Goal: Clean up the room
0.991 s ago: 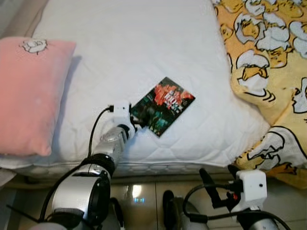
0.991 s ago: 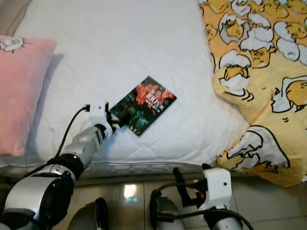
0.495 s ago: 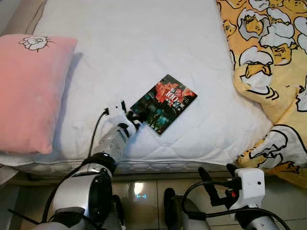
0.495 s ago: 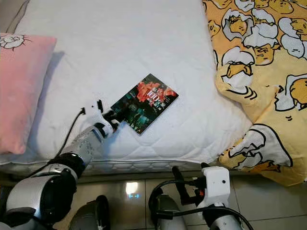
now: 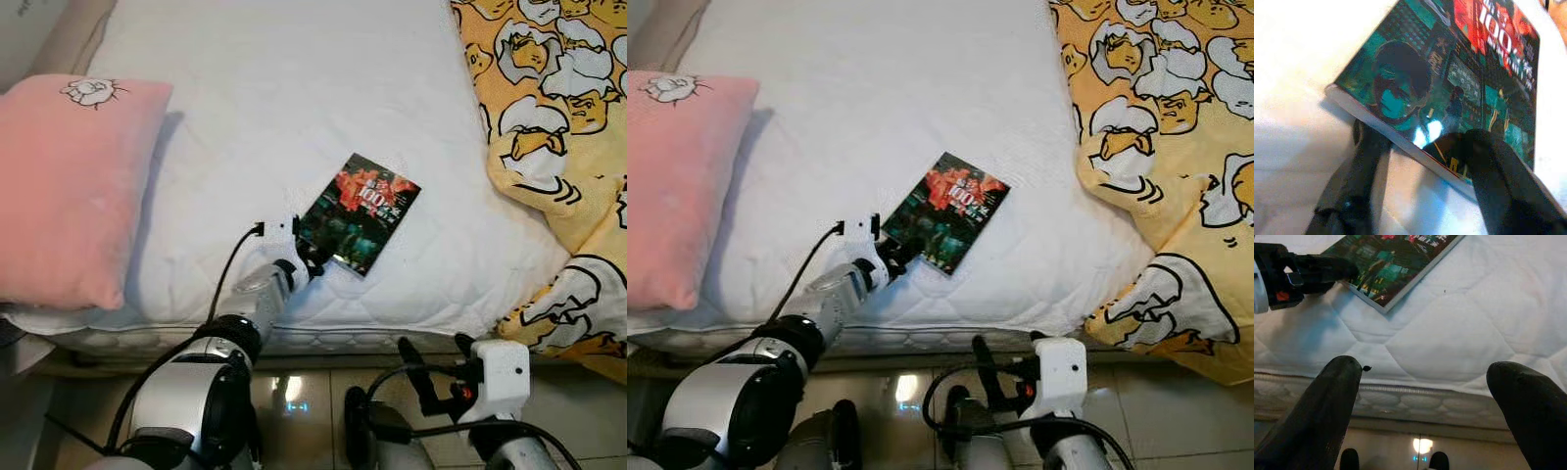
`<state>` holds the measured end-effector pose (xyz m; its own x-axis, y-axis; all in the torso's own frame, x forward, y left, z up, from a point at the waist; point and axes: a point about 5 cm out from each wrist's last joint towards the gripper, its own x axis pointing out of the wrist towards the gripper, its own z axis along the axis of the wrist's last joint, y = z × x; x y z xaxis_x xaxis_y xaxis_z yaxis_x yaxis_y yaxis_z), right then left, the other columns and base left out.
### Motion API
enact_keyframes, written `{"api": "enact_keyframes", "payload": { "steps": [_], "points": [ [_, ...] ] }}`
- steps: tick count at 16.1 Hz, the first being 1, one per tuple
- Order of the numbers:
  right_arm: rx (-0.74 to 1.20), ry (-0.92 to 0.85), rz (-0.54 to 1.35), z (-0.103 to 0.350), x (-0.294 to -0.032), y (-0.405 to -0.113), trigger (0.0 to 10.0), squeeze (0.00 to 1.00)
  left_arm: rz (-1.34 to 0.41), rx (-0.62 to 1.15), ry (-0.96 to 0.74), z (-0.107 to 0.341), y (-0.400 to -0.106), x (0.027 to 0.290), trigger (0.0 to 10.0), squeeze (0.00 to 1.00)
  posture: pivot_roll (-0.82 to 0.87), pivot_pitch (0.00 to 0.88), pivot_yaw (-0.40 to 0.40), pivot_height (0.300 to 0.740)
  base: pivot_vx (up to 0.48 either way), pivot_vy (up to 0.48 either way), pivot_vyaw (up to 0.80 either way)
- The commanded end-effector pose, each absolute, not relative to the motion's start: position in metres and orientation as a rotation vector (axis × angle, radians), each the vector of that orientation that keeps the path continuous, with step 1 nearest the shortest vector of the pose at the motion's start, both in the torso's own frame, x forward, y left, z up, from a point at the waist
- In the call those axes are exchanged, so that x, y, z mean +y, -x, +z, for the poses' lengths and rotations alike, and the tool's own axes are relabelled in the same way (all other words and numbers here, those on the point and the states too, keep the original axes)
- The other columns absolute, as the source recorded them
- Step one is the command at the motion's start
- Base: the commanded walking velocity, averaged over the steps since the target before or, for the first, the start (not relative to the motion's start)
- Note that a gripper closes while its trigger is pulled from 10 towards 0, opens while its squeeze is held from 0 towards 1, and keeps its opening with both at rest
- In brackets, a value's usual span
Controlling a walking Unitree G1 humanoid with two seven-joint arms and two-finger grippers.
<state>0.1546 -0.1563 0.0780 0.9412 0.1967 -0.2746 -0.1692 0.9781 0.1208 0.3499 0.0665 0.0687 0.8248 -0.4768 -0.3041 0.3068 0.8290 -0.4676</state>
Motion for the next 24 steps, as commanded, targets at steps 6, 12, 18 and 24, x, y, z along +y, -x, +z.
{"api": "enact_keyframes", "payload": {
  "steps": [6, 12, 18, 24],
  "points": [
    [0.279, -0.083, 0.180, 0.071, -0.161, -0.173, 10.0, 0.00, -0.372, 0.421, 0.633, 0.075, -0.352, 0.056, 0.0, 0.00, -0.22, 0.167, -0.003, 0.740, 0.000, 0.000, 0.00],
    [0.159, -0.077, 0.209, 0.077, -0.160, -0.233, 10.0, 0.00, -0.221, 0.252, 0.784, 0.102, -0.373, 0.094, 0.0, 0.00, -0.11, 0.008, 0.010, 0.740, 0.000, 0.000, 0.00],
    [0.105, -0.045, 0.197, 0.081, -0.161, -0.268, 10.0, 0.00, -0.258, 0.148, 0.259, 0.117, -0.378, 0.109, 10.0, 0.00, -0.08, 0.000, 0.021, 0.740, 0.000, 0.000, 0.00],
    [0.020, -0.031, 0.048, 0.086, -0.170, -0.270, 10.0, 1.00, -0.192, -0.062, -0.101, 0.124, -0.356, 0.129, 10.0, 1.00, -0.08, 0.000, 0.051, 0.740, 0.000, 0.000, 0.00]
  ]
}}
